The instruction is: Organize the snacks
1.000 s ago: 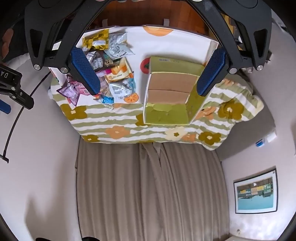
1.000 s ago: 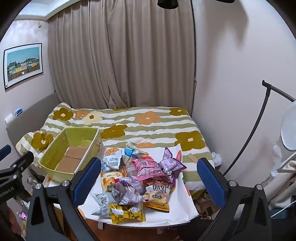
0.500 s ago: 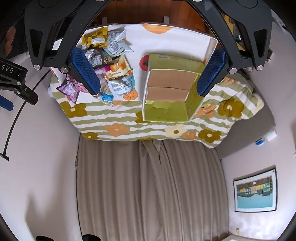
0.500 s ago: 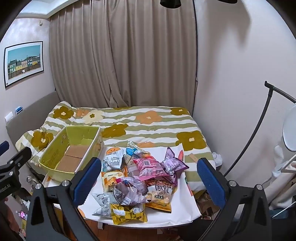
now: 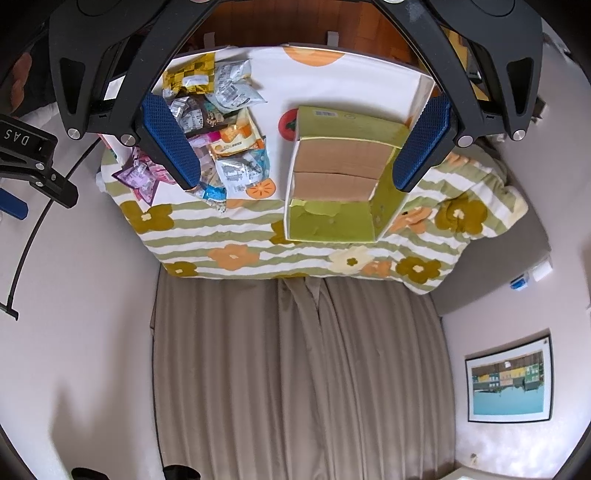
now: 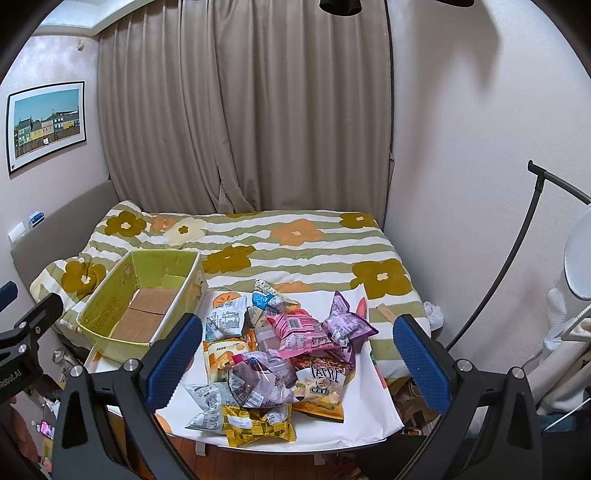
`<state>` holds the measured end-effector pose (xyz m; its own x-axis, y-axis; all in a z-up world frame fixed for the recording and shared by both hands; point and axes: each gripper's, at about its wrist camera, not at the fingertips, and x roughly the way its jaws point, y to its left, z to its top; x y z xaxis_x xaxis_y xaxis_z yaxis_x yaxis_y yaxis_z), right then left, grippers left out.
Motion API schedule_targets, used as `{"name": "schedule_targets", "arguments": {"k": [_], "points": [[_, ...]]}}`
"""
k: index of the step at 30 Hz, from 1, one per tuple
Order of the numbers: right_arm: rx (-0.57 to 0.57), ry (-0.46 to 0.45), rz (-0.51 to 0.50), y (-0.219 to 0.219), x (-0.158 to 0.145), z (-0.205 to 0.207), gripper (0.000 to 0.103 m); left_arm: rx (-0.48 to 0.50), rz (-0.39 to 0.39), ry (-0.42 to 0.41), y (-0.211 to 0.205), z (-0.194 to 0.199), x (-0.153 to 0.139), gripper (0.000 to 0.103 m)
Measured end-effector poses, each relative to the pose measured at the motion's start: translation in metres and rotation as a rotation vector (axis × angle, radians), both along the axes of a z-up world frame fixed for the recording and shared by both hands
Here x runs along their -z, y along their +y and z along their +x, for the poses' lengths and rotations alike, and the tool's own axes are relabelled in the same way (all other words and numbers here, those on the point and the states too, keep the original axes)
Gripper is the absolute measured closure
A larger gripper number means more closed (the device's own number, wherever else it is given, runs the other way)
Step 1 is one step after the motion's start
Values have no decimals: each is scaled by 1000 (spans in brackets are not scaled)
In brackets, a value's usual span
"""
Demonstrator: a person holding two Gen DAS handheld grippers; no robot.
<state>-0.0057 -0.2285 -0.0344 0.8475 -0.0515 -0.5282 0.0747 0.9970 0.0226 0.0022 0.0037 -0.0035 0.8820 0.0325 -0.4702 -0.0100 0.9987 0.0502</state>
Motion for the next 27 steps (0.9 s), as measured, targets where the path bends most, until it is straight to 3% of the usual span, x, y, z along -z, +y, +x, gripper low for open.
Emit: {"name": "schedule_targets", "arguments": {"k": [27], "points": [[3,4,3,6,1,2,0,24,-5,25,0,12,1,0]]}}
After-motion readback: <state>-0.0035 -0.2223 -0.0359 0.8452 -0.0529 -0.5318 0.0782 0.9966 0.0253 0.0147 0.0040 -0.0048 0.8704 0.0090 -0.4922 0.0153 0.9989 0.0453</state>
